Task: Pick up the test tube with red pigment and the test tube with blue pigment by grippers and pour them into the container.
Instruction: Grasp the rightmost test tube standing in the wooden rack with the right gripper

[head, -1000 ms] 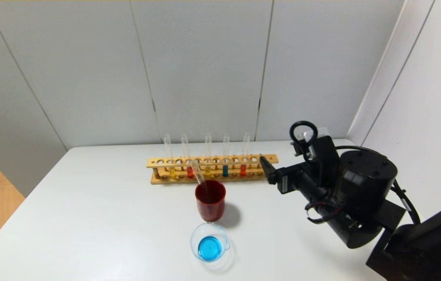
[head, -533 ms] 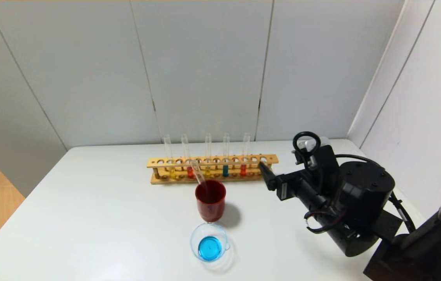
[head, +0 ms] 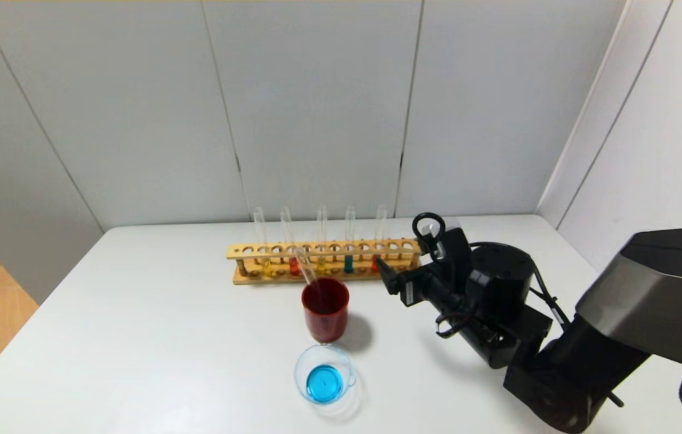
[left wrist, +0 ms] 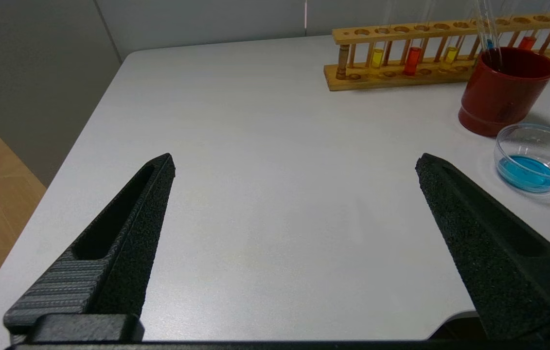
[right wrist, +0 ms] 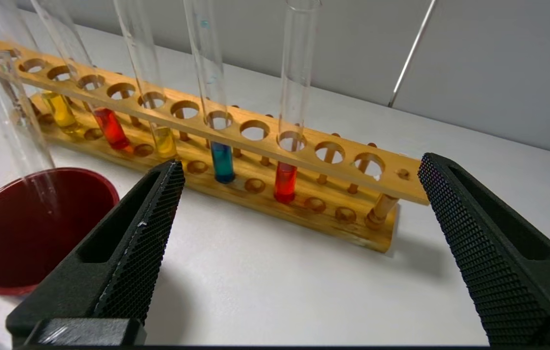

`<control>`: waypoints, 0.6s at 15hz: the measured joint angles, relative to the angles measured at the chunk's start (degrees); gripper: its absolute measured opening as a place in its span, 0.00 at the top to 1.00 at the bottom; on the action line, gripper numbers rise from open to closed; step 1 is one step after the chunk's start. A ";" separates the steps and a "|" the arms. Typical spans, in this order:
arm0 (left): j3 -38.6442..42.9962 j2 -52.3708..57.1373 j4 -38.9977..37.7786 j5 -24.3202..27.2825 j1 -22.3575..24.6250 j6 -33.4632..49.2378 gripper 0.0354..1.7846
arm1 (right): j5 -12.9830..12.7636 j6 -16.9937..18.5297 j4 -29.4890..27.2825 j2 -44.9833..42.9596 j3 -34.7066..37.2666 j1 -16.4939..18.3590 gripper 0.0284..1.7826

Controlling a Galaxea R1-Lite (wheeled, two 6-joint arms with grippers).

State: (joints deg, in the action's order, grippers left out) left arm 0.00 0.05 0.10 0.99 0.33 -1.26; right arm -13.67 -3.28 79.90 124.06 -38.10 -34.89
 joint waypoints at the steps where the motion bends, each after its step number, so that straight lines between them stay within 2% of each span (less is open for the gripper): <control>1: 0.00 0.00 0.00 -0.02 0.00 -0.01 0.02 | 0.09 -0.22 -0.16 0.99 -1.56 0.16 0.02; 5: 0.00 0.00 0.00 -0.05 0.00 -0.01 0.02 | 0.22 -0.96 -3.80 4.50 -10.36 1.51 0.02; 9: 0.00 0.00 0.00 -0.06 -0.02 -0.04 0.02 | 2.07 -0.93 -9.86 6.97 -19.57 4.08 0.02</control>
State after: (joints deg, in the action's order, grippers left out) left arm 0.00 0.05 0.10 0.93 0.30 -1.29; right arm -11.59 -4.21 70.03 131.04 -57.66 -30.81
